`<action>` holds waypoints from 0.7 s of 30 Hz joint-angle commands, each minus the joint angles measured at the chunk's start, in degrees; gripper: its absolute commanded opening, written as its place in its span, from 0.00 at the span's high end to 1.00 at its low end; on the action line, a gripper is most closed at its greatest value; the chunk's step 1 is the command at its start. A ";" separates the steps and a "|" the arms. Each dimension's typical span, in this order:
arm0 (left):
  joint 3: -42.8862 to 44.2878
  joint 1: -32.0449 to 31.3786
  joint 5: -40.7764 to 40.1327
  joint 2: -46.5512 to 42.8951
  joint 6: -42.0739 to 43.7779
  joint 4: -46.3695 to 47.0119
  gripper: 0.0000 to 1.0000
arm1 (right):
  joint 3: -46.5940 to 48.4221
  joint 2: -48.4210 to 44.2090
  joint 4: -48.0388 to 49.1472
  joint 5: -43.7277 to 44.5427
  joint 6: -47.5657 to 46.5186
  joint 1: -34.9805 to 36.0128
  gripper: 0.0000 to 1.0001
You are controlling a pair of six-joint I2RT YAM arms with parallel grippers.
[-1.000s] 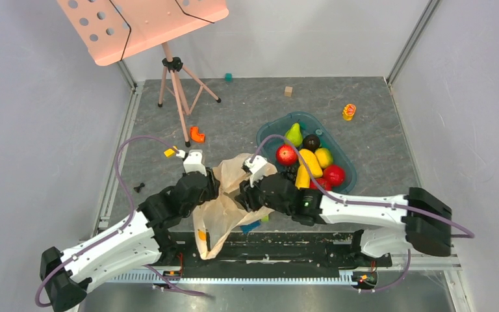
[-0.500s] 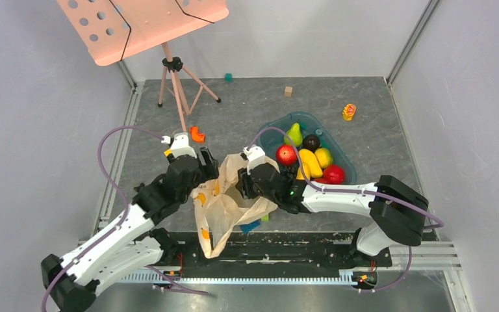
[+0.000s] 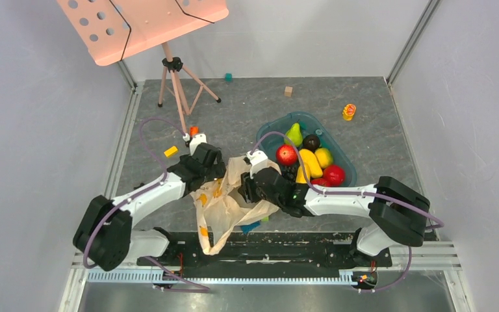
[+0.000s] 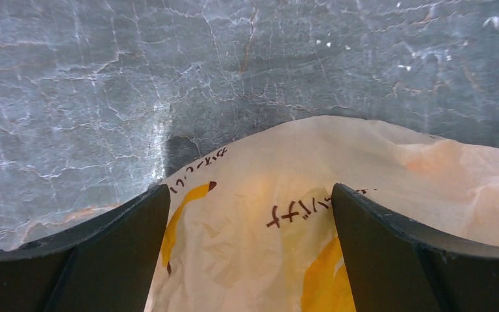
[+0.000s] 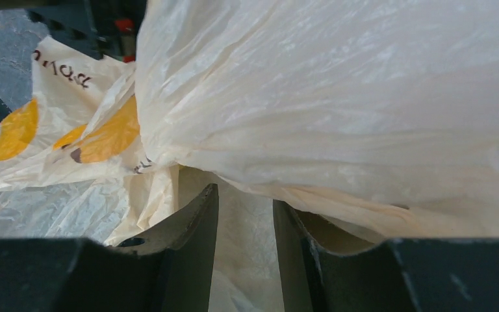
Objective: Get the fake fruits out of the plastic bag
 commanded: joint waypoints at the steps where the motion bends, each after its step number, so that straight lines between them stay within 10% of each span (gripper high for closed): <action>1: -0.29 1.04 1.40 4.29 -2.87 4.62 0.01 | -0.64 -2.22 3.19 0.21 0.43 -0.20 0.61; 7: -2.30 1.75 4.16 6.89 -3.48 8.89 0.25 | -1.20 -1.95 3.34 0.57 -0.17 -0.45 0.61; 14: -3.02 2.04 8.00 8.00 -3.05 11.65 0.77 | -3.32 -1.07 4.60 0.44 0.39 -1.84 0.61; 21: -6.74 1.99 13.51 6.60 -3.79 16.07 0.87 | -6.89 -0.30 13.95 -10.97 -0.13 -2.10 0.49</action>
